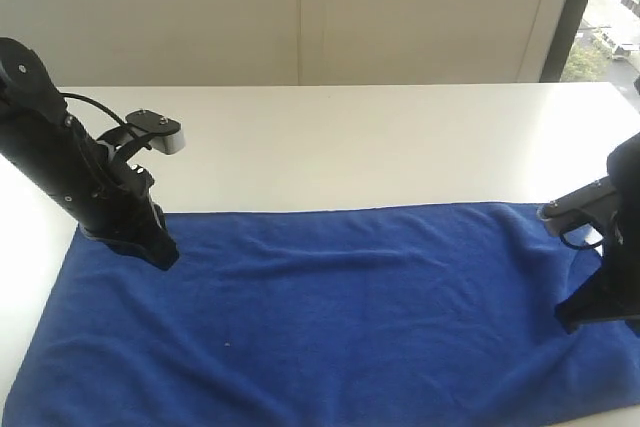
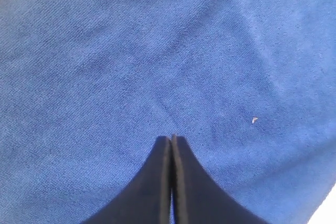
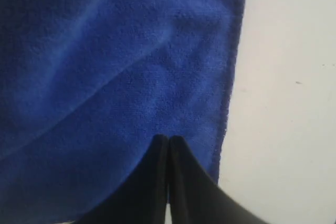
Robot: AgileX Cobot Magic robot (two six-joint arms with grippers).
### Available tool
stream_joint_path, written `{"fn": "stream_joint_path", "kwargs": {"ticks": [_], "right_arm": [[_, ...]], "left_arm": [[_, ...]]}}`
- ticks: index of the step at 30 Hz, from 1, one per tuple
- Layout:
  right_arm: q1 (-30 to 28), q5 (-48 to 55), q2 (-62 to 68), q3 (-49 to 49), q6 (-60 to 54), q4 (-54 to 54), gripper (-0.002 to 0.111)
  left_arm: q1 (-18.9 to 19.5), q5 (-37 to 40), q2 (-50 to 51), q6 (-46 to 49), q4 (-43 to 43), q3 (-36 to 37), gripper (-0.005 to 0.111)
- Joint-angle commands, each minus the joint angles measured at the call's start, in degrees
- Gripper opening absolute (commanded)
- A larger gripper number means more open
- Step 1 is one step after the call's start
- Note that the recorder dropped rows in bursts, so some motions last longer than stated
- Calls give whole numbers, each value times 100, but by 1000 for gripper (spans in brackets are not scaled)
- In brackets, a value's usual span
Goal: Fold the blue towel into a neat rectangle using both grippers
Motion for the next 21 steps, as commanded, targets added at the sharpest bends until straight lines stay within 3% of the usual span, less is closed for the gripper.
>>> {"fn": "stream_joint_path", "kwargs": {"ticks": [1,21], "right_arm": [[-63,-124,198,148,70,-19,0],[-63,871,914,389,357,-381,0]], "left_arm": [[-37,133,-67,-16,-19,34,0],[-37,107,-67,34,-19,34,0]]}}
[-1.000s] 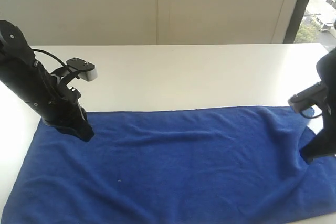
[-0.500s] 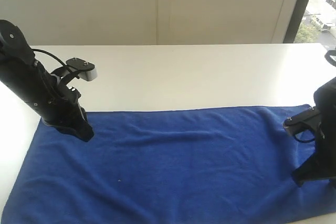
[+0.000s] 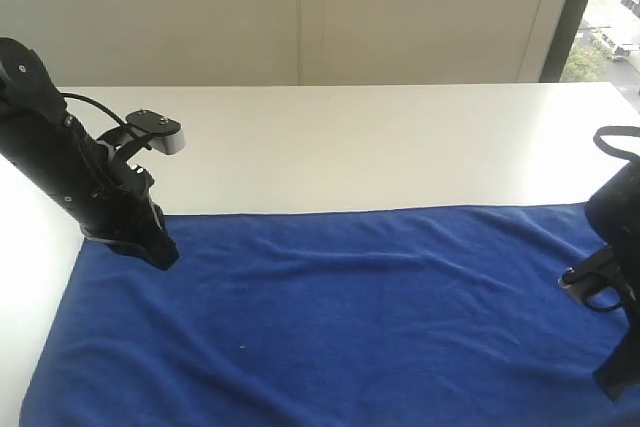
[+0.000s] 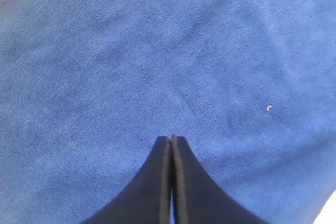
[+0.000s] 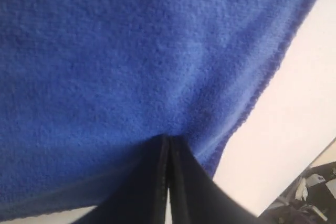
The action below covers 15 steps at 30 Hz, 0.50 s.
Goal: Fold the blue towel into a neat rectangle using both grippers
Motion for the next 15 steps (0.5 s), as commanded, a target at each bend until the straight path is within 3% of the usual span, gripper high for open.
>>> {"fn": "stream_joint_path", "kwargs": {"ticks": [1,10,14,15], "right_arm": [[-34,5,77,84,1,265,0],[-34,-777,-1476,-708,800,-629,0],[-34,-1244,-1709,-859,593,145,0],[-34,-1223,-1722,-933,489,295,0]], "left_arm": [[-37,109,-67,24,-19,34,0],[-37,606,-67,-49,157,34,0],[-37,1606,-78,-1438,1347,311,0],[-37,1697,-117,-1461,1216,580,0]]}}
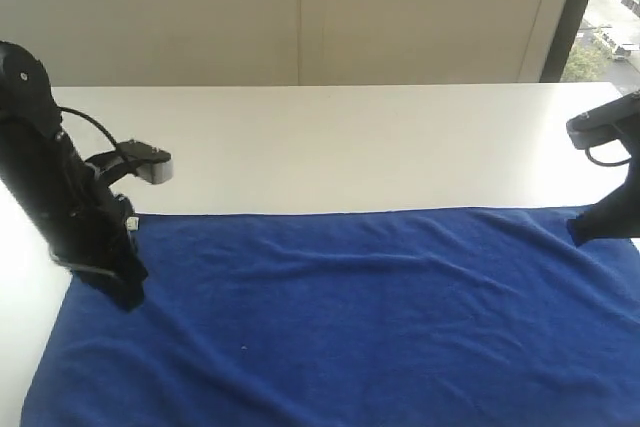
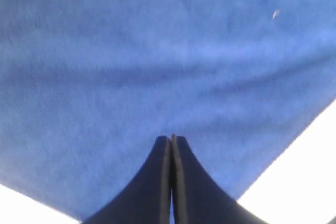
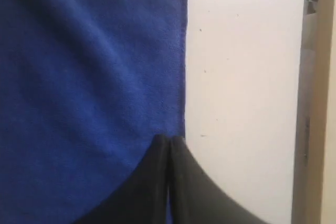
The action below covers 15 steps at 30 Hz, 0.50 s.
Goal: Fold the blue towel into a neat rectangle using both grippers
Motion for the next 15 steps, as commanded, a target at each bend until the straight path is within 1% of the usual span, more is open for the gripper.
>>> {"fn": "stream_joint_path", "kwargs": {"ticks": [1,2,4,7,9,11,15], "right_arm": [[-34,-111,-132,-173,-308,498,0],[-34,-111,-132,-173,-321,541,0],[-34,-135,-132,-173,-321,587,0],[-23,-146,-132,-173,-333,649,0],[-23,-146,-132,-173,-365,699,0],[-23,-146,-132,-173,-560,851,0],[-23,-146,-132,-173,-594,863,0]], "left_arm": [[-47,635,-142,-591,158,685,0],[-47,344,-228,-590,100,1091,0],[-47,-203,-355,-714,127,1681,0],[-47,-620,-381,-811,155,2054,0],[-47,-953,-381,-1058,346,2239,0],[-47,-959,-381,-1438,740,2340,0],[-47,-676,-381,-1760,1001,2340,0]]}}
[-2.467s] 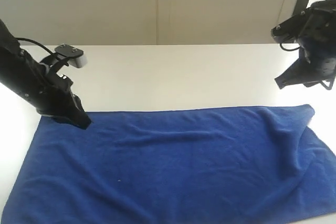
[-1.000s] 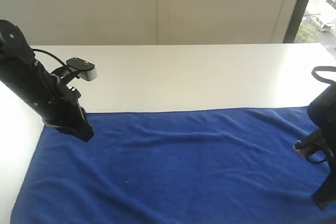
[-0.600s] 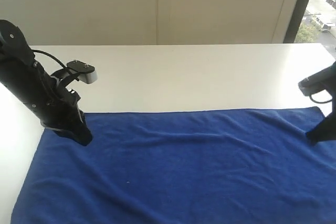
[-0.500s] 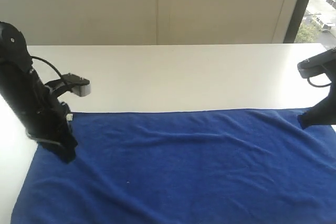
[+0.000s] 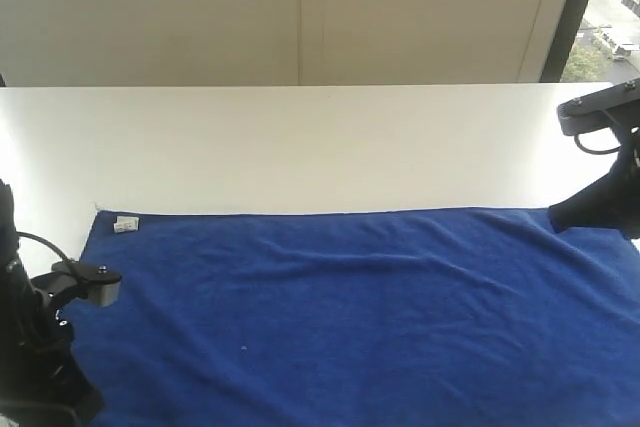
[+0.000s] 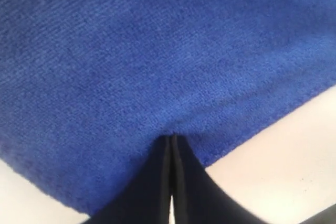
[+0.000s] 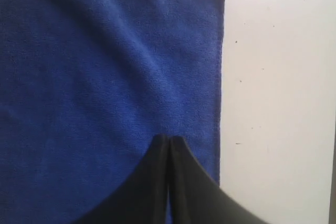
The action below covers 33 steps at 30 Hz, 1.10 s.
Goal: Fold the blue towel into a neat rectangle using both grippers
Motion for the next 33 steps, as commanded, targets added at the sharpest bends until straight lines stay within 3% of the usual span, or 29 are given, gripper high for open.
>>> {"fn": "stream_joint_path", "kwargs": {"ticks": [1,9,17,22,33], "right_arm": [[-23,-24,-51,-46,-106,41,0],[-23,-87,-51,-46,-106,41,0],[-23,-585,-51,-46,-106,41,0],[-34,-1101,29,-56,-106,-53,0],[-715,-1405,1563,-902,19,-489,0]], "left_arm": [[-9,233,52,-370,547,123,0],[-9,237,-21,-395,527,98,0],[-9,117,-901,151,-71,-540,0],[26,-942,-1041,165,202,-916,0],[750,-2811,587,81,788,-1644,0]]}}
